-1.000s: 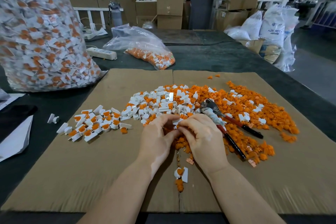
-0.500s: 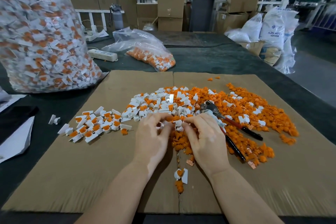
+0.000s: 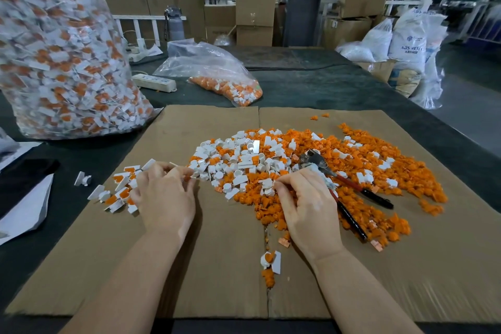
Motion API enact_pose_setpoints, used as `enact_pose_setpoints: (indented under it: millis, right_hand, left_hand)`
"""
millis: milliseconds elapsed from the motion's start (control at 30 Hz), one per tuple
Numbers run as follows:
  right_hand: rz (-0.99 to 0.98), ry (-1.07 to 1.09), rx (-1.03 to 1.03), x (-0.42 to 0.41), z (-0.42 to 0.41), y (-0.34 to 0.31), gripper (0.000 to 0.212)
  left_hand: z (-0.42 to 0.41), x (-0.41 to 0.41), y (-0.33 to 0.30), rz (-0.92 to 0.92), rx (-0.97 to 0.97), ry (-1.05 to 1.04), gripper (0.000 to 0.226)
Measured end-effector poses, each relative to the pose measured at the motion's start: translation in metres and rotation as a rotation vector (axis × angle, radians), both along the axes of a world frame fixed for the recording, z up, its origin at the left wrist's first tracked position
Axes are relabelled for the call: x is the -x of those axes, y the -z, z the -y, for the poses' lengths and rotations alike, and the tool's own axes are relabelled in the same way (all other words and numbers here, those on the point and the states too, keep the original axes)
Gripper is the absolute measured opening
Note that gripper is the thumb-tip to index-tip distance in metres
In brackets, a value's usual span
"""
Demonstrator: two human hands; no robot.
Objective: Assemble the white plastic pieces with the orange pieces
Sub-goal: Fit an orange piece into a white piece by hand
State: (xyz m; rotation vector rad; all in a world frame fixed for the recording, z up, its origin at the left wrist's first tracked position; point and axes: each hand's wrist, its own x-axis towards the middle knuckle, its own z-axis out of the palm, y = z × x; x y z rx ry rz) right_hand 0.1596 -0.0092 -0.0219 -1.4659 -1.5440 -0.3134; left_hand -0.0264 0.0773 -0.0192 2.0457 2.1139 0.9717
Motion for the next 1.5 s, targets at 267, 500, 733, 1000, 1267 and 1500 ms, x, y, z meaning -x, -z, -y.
enact_pose_setpoints:
  millis: [267,500,733,1000,1267,1500]
  right_hand:
    - [0.000,0.020,0.012,0.001,0.000,-0.001,0.006]
    - [0.020,0.007,0.033,0.000,0.001,0.000,0.005]
    - [0.036,0.000,0.060,-0.001,0.000,0.001,0.007]
    - [0.228,-0.051,0.297,0.005,0.006,-0.001,0.004]
    - [0.247,-0.024,0.345,0.004,0.004,0.003,0.004]
    - [0.083,0.059,0.252,0.001,0.002,0.000,0.003]
  left_hand:
    - [0.006,-0.022,0.000,-0.041,-0.040,0.303,0.014]
    - [0.004,-0.029,0.001,-0.089,0.082,0.338,0.011]
    - [0.004,-0.030,0.002,-0.061,0.019,0.343,0.011]
    - [0.004,-0.032,0.001,-0.140,0.085,0.307,0.021]
    - [0.017,-0.036,-0.010,0.363,0.029,0.500,0.014]
    - [0.032,-0.050,-0.010,0.824,0.272,0.576,0.012]
